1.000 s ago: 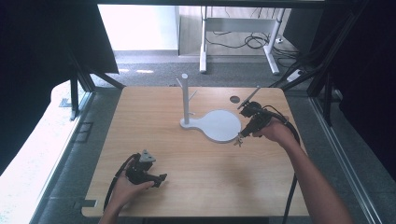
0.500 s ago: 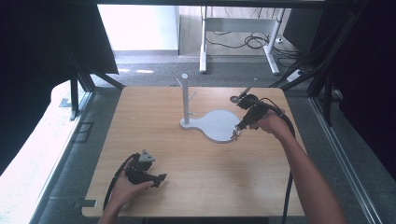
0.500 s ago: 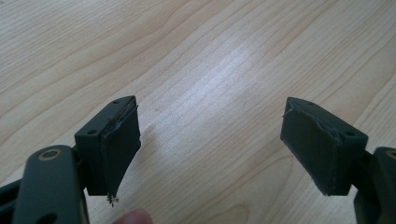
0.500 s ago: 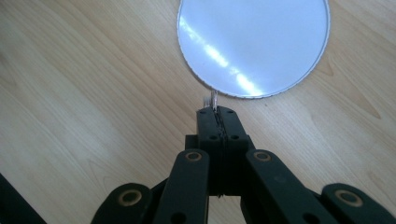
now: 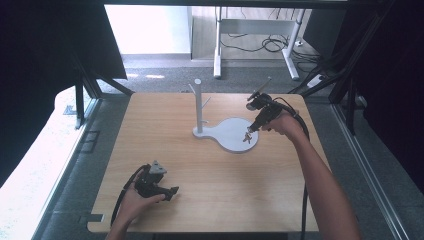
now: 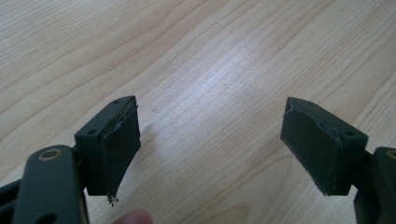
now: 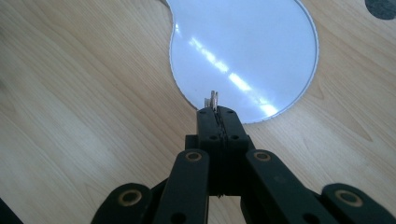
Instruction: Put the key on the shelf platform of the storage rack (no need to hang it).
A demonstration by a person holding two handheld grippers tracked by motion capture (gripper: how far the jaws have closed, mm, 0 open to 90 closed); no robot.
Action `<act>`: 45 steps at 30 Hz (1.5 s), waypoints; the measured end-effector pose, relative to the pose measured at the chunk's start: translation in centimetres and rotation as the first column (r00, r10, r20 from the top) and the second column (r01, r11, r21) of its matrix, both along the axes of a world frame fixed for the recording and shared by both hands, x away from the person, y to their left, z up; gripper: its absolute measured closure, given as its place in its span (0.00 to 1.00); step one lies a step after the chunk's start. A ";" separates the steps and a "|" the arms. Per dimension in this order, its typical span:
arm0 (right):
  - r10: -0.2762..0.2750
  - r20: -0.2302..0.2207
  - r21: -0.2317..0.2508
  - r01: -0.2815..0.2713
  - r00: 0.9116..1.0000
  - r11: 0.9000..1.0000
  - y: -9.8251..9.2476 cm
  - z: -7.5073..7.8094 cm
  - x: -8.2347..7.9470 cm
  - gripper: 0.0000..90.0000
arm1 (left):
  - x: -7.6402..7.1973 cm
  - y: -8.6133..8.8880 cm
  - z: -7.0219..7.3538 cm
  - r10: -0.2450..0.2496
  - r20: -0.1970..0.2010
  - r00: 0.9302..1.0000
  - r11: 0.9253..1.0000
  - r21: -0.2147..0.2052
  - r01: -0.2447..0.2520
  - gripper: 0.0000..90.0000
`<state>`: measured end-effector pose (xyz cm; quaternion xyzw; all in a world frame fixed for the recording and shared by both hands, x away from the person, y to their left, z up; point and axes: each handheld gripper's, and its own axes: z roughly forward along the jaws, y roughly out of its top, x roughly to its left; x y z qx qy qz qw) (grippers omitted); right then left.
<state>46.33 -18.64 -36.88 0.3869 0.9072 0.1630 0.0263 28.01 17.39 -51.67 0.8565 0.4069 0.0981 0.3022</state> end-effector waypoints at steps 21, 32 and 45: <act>-0.007 -0.052 -0.024 0.006 0.999 1.000 2.7 -1.7 3.9 1.00 | 0.0 0.4 0.2 0.002 0.005 1.000 1.000 -0.008 -0.002 0.22; -0.029 -0.090 -0.029 0.026 0.996 0.999 3.9 -5.2 5.4 1.00 | 0.0 0.2 0.0 0.000 -0.006 1.000 1.000 0.000 0.000 0.22; -0.044 -0.089 -0.039 0.041 0.995 0.998 4.1 -8.1 6.0 1.00 | 0.0 0.0 -0.1 -0.007 -0.007 1.000 1.000 0.002 0.007 0.22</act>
